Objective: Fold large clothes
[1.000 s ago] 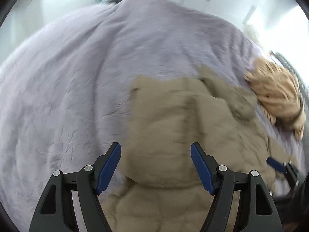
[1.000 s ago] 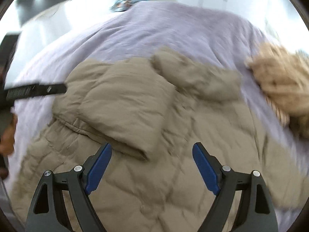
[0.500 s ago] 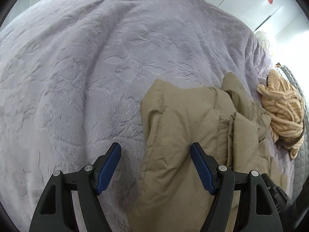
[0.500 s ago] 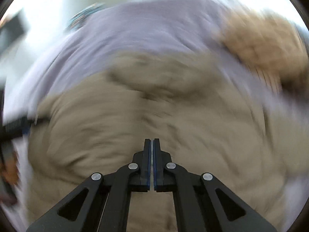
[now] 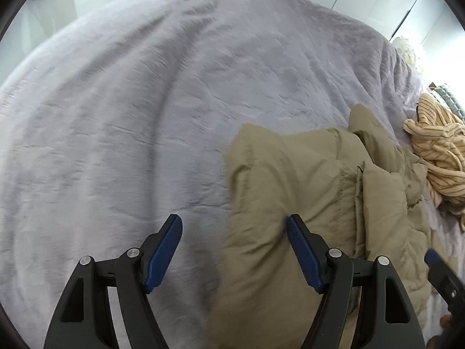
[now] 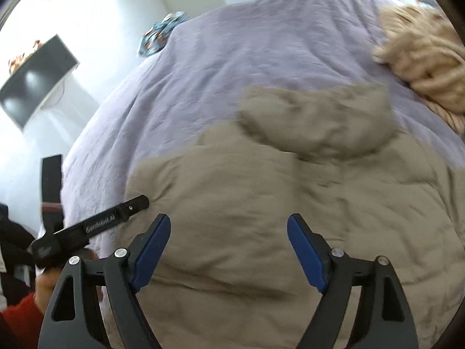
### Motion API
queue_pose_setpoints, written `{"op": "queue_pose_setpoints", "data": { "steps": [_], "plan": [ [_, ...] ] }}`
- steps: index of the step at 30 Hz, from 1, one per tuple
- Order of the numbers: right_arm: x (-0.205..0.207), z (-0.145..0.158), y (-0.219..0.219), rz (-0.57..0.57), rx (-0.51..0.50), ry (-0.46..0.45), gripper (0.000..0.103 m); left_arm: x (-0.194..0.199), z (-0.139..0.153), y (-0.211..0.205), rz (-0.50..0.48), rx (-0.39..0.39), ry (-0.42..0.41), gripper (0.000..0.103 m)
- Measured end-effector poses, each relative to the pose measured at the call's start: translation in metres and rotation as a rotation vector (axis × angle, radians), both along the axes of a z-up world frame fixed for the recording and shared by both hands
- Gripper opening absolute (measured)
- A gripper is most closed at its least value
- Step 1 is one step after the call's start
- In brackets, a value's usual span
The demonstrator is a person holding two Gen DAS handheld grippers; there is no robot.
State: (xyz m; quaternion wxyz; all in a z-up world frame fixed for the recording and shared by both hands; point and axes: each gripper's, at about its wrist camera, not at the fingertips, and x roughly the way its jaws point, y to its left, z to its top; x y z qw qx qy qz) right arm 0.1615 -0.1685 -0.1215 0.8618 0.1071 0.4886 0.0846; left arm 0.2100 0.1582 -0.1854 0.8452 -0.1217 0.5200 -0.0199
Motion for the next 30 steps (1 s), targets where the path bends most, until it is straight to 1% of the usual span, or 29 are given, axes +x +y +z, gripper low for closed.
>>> {"op": "queue_pose_setpoints", "data": {
  "steps": [1, 3, 6, 7, 8, 9, 10, 11, 12, 13, 16, 17, 19, 21, 23, 24, 25, 27, 28, 29, 30],
  "plan": [
    [0.005, -0.005, 0.017, 0.023, -0.036, 0.012, 0.085, -0.004, 0.002, 0.004, 0.003, 0.013, -0.008, 0.075],
    [0.009, -0.015, 0.035, 0.051, -0.1, 0.036, 0.086, -0.011, 0.002, 0.011, 0.004, 0.016, -0.005, 0.075],
    [0.011, -0.039, 0.065, 0.085, -0.258, 0.087, 0.086, -0.014, -0.009, 0.015, 0.004, 0.029, 0.027, 0.075],
    [0.009, -0.042, 0.069, 0.088, -0.296, 0.089, 0.086, -0.014, -0.013, 0.014, 0.003, 0.037, 0.034, 0.075],
    [0.009, -0.05, 0.077, 0.096, -0.38, 0.089, 0.086, -0.015, -0.016, 0.013, 0.002, 0.043, 0.034, 0.075],
    [0.006, -0.054, 0.079, 0.094, -0.441, 0.08, 0.086, -0.015, -0.019, 0.011, 0.0, 0.054, 0.032, 0.075],
    [0.003, -0.055, 0.079, 0.084, -0.481, 0.069, 0.085, -0.014, -0.023, 0.008, -0.004, 0.069, 0.032, 0.075],
    [0.001, -0.055, 0.074, 0.067, -0.503, 0.06, 0.079, -0.013, -0.025, 0.005, -0.008, 0.082, 0.032, 0.075],
    [-0.001, -0.053, 0.07, 0.046, -0.524, 0.051, 0.072, -0.014, -0.026, 0.003, -0.012, 0.091, 0.03, 0.075],
    [-0.003, -0.051, 0.061, 0.013, -0.557, 0.044, 0.064, -0.013, -0.027, 0.001, -0.017, 0.104, 0.028, 0.075],
    [-0.008, -0.045, 0.029, -0.076, -0.592, 0.042, 0.062, -0.013, -0.028, -0.001, -0.025, 0.117, 0.026, 0.076],
    [-0.01, -0.043, 0.008, -0.122, -0.601, 0.056, 0.062, -0.013, -0.028, -0.001, -0.026, 0.117, 0.027, 0.075],
    [-0.015, -0.043, -0.027, -0.199, -0.581, 0.092, 0.062, -0.012, -0.028, -0.002, -0.032, 0.118, 0.026, 0.076],
    [-0.021, -0.042, -0.07, -0.28, -0.494, 0.139, 0.062, -0.012, -0.027, -0.004, -0.039, 0.129, 0.029, 0.076],
    [-0.034, -0.034, -0.115, -0.375, -0.366, 0.168, 0.062, -0.013, -0.019, -0.003, -0.038, 0.148, 0.031, 0.075],
    [-0.043, -0.029, -0.131, -0.412, -0.317, 0.168, 0.062, -0.015, -0.011, -0.002, -0.027, 0.158, 0.013, 0.075],
    [-0.047, -0.025, -0.141, -0.435, -0.286, 0.163, 0.063, -0.015, -0.001, 0.0, -0.022, 0.151, -0.015, 0.075],
    [-0.062, -0.007, -0.163, -0.474, -0.201, 0.121, 0.062, -0.015, 0.017, 0.004, -0.027, 0.117, -0.065, 0.061],
    [-0.066, -0.001, -0.166, -0.469, -0.165, 0.098, 0.053, -0.012, 0.024, 0.004, -0.038, 0.105, -0.077, 0.055],
    [-0.066, 0.005, -0.167, -0.452, -0.127, 0.079, 0.03, -0.007, 0.031, 0.003, -0.056, 0.088, -0.087, 0.055],
    [-0.065, 0.008, -0.165, -0.429, -0.091, 0.07, 0.025, -0.003, 0.035, 0.001, -0.073, 0.067, -0.093, 0.055]
  ]
}}
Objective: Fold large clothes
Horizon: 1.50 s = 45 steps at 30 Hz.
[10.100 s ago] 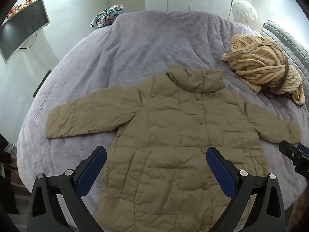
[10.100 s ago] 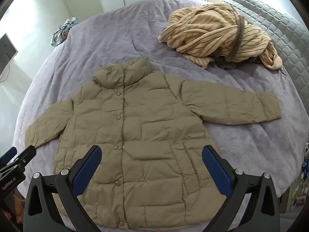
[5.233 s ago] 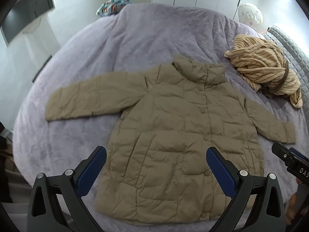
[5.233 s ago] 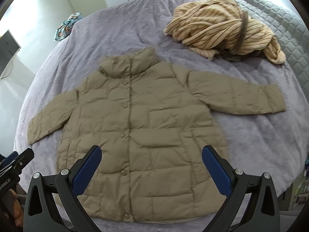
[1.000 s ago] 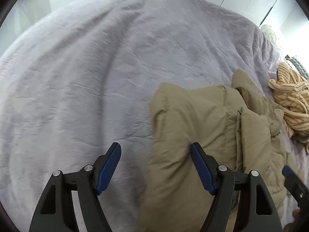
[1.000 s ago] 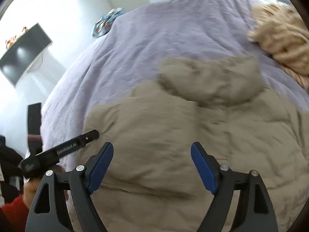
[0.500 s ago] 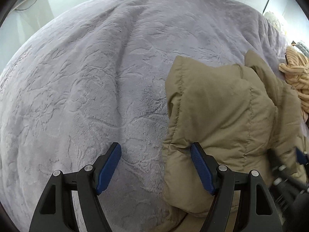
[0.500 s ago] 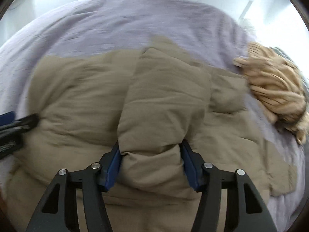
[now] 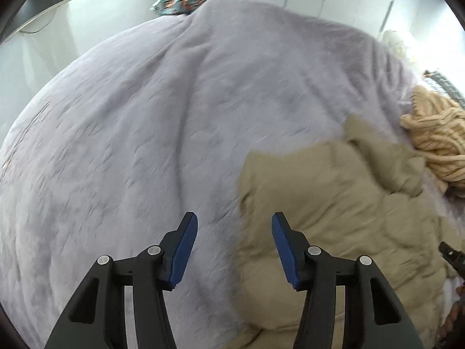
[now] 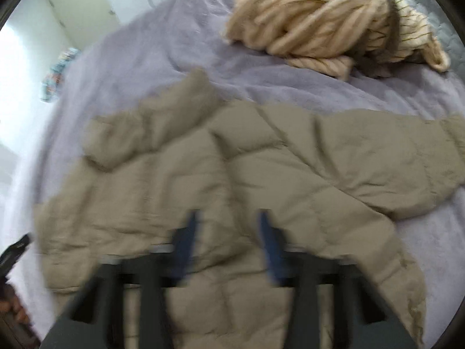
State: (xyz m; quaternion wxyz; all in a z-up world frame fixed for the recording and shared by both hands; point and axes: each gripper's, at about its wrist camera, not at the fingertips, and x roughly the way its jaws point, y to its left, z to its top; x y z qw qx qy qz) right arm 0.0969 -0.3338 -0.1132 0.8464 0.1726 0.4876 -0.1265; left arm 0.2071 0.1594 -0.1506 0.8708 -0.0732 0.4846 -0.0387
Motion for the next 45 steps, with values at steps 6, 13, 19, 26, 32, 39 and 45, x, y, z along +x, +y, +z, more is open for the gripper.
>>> {"op": "queue_pose_setpoints", "data": {
  "steps": [6, 13, 19, 26, 32, 39, 45],
  "plan": [
    [0.044, -0.015, 0.025, 0.169, 0.17, -0.022, 0.019, 0.03, -0.016, -0.041, -0.123, -0.079, 0.055, 0.046],
    [0.027, -0.074, -0.003, 0.116, 0.183, 0.086, 0.0, 0.027, -0.057, -0.059, -0.115, 0.031, 0.062, 0.047],
    [0.013, -0.069, -0.006, 0.115, 0.167, 0.086, 0.0, 0.029, -0.053, -0.061, -0.119, 0.062, 0.067, 0.047],
    [-0.019, -0.045, -0.044, 0.004, 0.189, 0.09, 0.006, 0.004, -0.02, -0.06, -0.066, 0.102, 0.076, 0.047],
    [-0.057, -0.036, -0.069, -0.048, 0.257, 0.107, 0.006, -0.039, 0.0, -0.082, -0.086, 0.085, 0.107, 0.074],
    [-0.11, -0.036, -0.095, -0.151, 0.332, 0.139, 0.042, -0.084, 0.014, -0.145, -0.201, 0.093, 0.117, 0.078],
    [-0.146, -0.031, -0.126, -0.233, 0.324, 0.132, 0.057, -0.104, 0.015, -0.191, -0.275, 0.082, 0.167, 0.078]
  ]
}}
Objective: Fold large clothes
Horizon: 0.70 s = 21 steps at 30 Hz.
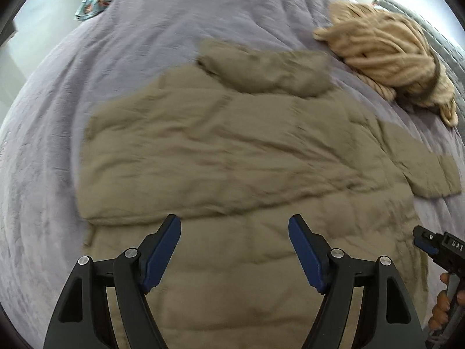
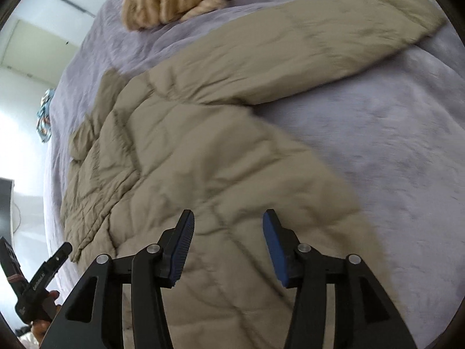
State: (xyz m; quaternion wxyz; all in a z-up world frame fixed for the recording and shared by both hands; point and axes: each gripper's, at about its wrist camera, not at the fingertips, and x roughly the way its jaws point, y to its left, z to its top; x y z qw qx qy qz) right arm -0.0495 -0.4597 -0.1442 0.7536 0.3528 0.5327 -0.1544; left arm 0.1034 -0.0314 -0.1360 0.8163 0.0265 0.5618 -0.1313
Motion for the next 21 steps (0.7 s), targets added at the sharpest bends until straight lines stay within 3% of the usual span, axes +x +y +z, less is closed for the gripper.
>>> {"op": "queue_pose_setpoints", "data": {
  "steps": [2, 4, 6, 8, 13, 15, 16, 21],
  "plan": [
    [-0.01, 0.001, -0.013, -0.026, -0.002, -0.002, 0.073, -0.005, -0.001, -0.013, -0.019, -0.001, 0.008, 0.078],
    [-0.019, 0.004, -0.026, -0.058, -0.003, -0.014, 0.082, -0.01, 0.0, -0.027, -0.04, 0.0, 0.013, 0.078],
    [-0.026, 0.004, -0.039, -0.089, 0.007, -0.019, 0.082, -0.015, 0.001, -0.037, -0.053, -0.002, 0.014, 0.078],
    [-0.031, 0.003, -0.051, -0.116, 0.027, -0.016, 0.084, -0.019, 0.002, -0.05, -0.066, -0.001, 0.022, 0.103],
    [-0.047, 0.0, -0.084, -0.211, 0.082, -0.044, 0.088, -0.023, 0.0, -0.077, -0.103, 0.012, 0.022, 0.103],
    [-0.051, 0.001, -0.093, -0.216, 0.089, -0.063, 0.094, -0.024, -0.001, -0.086, -0.103, 0.013, 0.032, 0.103],
    [-0.053, 0.002, -0.1, -0.214, 0.087, -0.08, 0.103, -0.024, -0.001, -0.091, -0.097, 0.01, 0.03, 0.103],
    [-0.056, 0.007, -0.123, -0.207, 0.033, -0.14, 0.103, -0.026, -0.009, -0.111, -0.115, 0.042, 0.062, 0.103]
  ]
}}
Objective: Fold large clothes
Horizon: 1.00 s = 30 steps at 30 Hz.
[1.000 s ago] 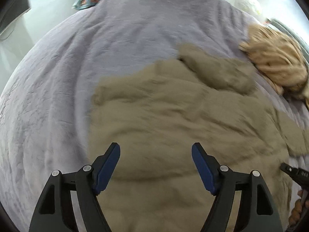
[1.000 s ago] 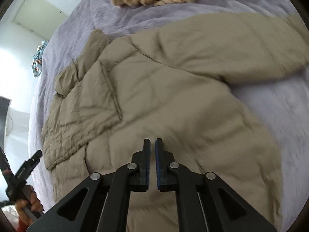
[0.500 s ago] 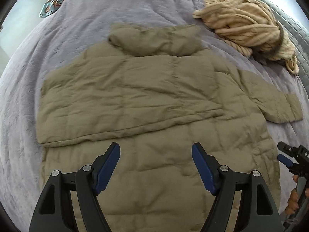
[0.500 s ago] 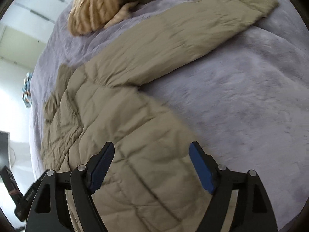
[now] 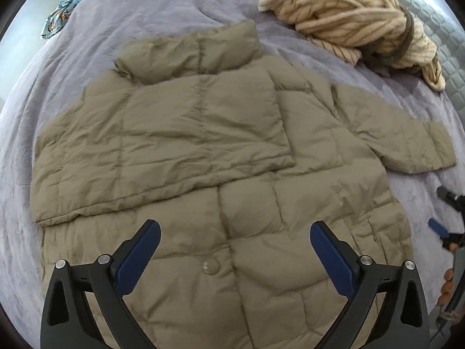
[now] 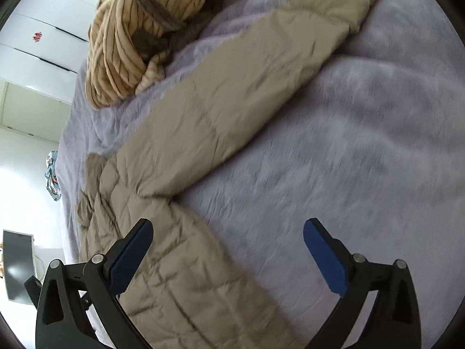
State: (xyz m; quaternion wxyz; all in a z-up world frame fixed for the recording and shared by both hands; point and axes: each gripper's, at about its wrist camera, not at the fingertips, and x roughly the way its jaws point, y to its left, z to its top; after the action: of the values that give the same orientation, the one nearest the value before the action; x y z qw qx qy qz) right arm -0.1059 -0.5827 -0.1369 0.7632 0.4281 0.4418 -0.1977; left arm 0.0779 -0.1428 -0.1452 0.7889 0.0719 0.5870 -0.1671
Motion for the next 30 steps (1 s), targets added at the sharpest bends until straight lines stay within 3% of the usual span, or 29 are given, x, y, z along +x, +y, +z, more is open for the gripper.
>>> {"op": "queue_pose_setpoints", "data": {
  "steps": [5, 10, 17, 18, 20, 23, 25, 26, 30],
  "plan": [
    [0.002, -0.001, -0.04, -0.056, -0.02, -0.001, 0.103, -0.006, -0.006, -0.02, -0.005, -0.017, 0.033, 0.103],
    [0.001, -0.016, -0.095, -0.17, 0.157, -0.096, 0.103, -0.007, -0.003, -0.039, -0.001, -0.028, 0.037, 0.103],
    [0.005, -0.029, -0.155, -0.31, 0.225, -0.192, 0.097, -0.005, 0.0, -0.056, 0.014, -0.037, 0.028, 0.103],
    [0.007, -0.03, -0.161, -0.322, 0.229, -0.196, 0.093, -0.004, 0.0, -0.058, 0.016, -0.034, 0.026, 0.103],
    [0.011, -0.038, -0.176, -0.356, 0.25, -0.177, 0.074, -0.004, -0.001, -0.061, 0.019, -0.031, 0.023, 0.103],
    [0.016, -0.055, -0.189, -0.397, 0.345, -0.192, 0.053, -0.001, -0.003, -0.065, 0.03, -0.02, 0.015, 0.103],
    [0.02, -0.064, -0.191, -0.403, 0.419, -0.24, 0.016, 0.003, -0.003, -0.065, 0.038, -0.019, 0.013, 0.103],
    [0.023, -0.067, -0.19, -0.405, 0.446, -0.252, 0.008, 0.005, -0.004, -0.065, 0.041, -0.019, 0.013, 0.103],
    [0.034, -0.057, -0.182, -0.365, 0.471, -0.346, 0.006, 0.013, 0.001, -0.056, 0.061, -0.024, -0.001, 0.103]
  ]
}}
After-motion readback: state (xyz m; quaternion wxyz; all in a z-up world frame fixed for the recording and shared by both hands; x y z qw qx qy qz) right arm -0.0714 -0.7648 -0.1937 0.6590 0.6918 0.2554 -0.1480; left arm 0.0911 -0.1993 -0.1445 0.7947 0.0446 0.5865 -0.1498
